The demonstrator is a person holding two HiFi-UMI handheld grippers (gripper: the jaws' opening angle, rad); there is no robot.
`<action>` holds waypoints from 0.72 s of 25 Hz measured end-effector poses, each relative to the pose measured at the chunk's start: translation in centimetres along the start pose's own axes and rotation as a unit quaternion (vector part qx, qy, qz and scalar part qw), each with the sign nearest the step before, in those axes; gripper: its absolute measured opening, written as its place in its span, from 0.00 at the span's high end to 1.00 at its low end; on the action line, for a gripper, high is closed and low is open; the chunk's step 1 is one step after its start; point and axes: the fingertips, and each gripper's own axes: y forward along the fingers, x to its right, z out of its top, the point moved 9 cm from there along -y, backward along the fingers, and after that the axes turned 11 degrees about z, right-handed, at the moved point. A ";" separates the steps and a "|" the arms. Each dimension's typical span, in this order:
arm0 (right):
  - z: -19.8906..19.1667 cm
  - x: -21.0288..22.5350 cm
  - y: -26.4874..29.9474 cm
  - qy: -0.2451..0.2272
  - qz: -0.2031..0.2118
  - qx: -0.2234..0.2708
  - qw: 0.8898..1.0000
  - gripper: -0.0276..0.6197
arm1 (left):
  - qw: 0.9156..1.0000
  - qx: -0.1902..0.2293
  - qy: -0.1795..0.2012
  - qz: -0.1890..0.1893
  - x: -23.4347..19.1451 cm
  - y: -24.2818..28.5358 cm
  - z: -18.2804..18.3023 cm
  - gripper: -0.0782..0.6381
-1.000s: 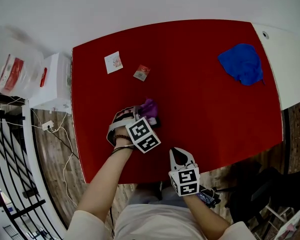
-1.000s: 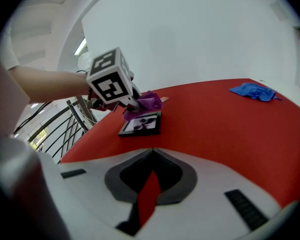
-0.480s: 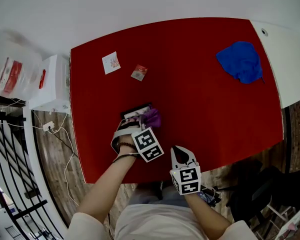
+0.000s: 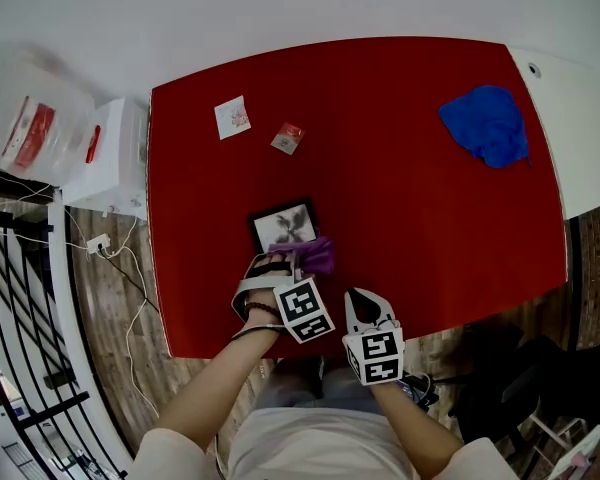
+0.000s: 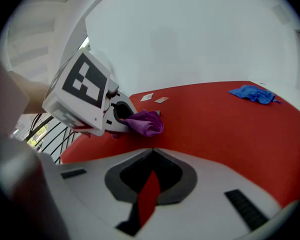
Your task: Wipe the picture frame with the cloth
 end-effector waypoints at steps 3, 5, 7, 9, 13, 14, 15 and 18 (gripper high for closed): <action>0.4 -0.3 -0.4 -0.018 0.001 0.001 1.000 0.95 | 0.995 0.034 -0.093 0.011 -1.3 -1.9 -0.4 0.81; 1.1 -0.7 -1.0 -0.033 0.004 0.004 0.999 0.95 | 0.982 0.065 -0.178 0.020 -1.5 -3.7 -1.4 0.81; 1.7 -1.6 -1.8 -0.044 0.010 0.006 0.999 0.95 | 0.959 0.091 -0.267 0.025 -1.0 -6.1 -3.0 0.81; 2.2 -2.8 -2.7 -0.042 0.019 0.006 0.999 0.95 | 0.929 0.111 -0.351 0.029 -0.1 -9.1 -4.9 0.81; 3.7 -4.7 -4.8 -0.035 0.025 0.017 0.999 0.95 | 0.863 0.150 -0.479 0.055 1.6 -14.9 -8.2 0.81; 4.1 -5.1 -5.2 -0.036 0.025 0.022 0.999 0.95 | 0.849 0.155 -0.500 0.066 1.8 -16.1 -8.9 0.81; 4.5 -5.7 -5.6 -0.037 0.025 0.027 0.999 0.95 | 0.838 0.158 -0.517 0.076 2.1 -17.3 -9.6 0.81; 5.6 -7.3 -6.3 -0.039 0.028 0.040 0.998 0.95 | 0.813 0.175 -0.545 0.110 2.5 -19.8 -10.8 0.81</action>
